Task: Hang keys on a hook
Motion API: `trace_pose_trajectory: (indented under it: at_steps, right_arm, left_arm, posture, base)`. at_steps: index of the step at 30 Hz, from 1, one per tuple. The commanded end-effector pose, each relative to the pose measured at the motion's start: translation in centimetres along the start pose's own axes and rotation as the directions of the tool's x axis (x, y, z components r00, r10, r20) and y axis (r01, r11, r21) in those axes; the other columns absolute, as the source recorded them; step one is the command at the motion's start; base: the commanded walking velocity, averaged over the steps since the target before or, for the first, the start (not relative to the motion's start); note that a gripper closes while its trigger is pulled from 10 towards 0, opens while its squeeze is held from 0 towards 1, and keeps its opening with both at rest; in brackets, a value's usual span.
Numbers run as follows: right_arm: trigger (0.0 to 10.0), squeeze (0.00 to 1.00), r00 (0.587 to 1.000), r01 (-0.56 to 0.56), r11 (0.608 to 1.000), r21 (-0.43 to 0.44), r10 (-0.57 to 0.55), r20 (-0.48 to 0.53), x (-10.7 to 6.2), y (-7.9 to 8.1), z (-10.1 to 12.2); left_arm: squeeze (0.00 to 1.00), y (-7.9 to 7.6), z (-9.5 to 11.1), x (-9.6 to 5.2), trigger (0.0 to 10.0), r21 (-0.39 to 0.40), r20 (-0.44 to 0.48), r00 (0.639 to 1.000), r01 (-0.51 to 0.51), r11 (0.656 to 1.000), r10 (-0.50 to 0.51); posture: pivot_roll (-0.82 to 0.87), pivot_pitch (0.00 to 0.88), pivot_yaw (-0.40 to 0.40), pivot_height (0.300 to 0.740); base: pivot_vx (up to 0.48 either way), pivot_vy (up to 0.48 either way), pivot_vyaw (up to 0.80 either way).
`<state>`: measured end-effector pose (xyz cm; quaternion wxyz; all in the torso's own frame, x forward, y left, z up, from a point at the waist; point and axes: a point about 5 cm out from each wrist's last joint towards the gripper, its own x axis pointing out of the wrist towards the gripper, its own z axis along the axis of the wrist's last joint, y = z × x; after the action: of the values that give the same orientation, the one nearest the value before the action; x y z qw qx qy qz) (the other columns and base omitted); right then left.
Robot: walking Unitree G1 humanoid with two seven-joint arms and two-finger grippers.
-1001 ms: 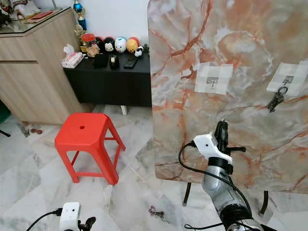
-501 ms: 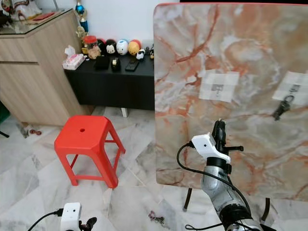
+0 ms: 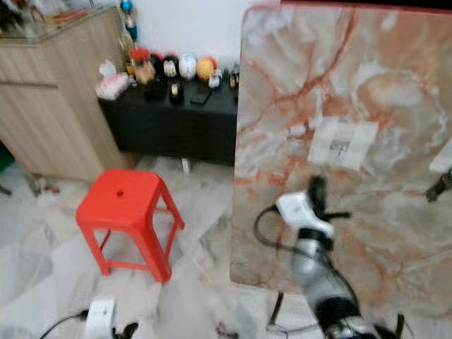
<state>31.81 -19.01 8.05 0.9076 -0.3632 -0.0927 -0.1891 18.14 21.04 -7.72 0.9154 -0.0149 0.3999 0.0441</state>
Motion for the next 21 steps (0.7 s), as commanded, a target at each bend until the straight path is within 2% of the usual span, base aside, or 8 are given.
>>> trace_pose_trajectory:
  at_steps: [1, 16, 21]
  right_arm:
    - [10.0, 0.0, 0.999, 0.019, 1.0, -0.013, -0.019, -0.028, -0.1, -0.6, -0.8]
    - [10.0, 0.0, 0.989, 0.141, 0.987, -0.07, -0.143, -0.021, 0.8, -2.4, -1.0]
    - [10.0, 0.0, 0.986, 0.165, 0.982, -0.092, -0.165, 0.012, 1.0, -2.7, -0.7]
  left_arm:
    - [0.0, -0.4, -0.3, 0.0, 10.0, -0.012, -0.011, 1.0, 0.007, 1.0, -0.007]
    - [0.0, -0.2, -0.6, -0.1, 10.0, -0.008, -0.03, 1.0, 0.005, 1.0, -0.005]
    - [0.0, -0.2, -0.7, -0.1, 10.0, -0.009, -0.038, 0.999, 0.003, 1.0, -0.004]
  posture:
    - [0.0, 0.0, 0.014, 0.74]
    - [0.0, 0.0, 0.018, 0.74]
    - [0.0, 0.0, 0.018, 0.74]
  base:
    - [0.0, 0.0, 0.0]
    - [0.0, 0.0, 0.0]
    - [0.0, 0.0, 0.0]
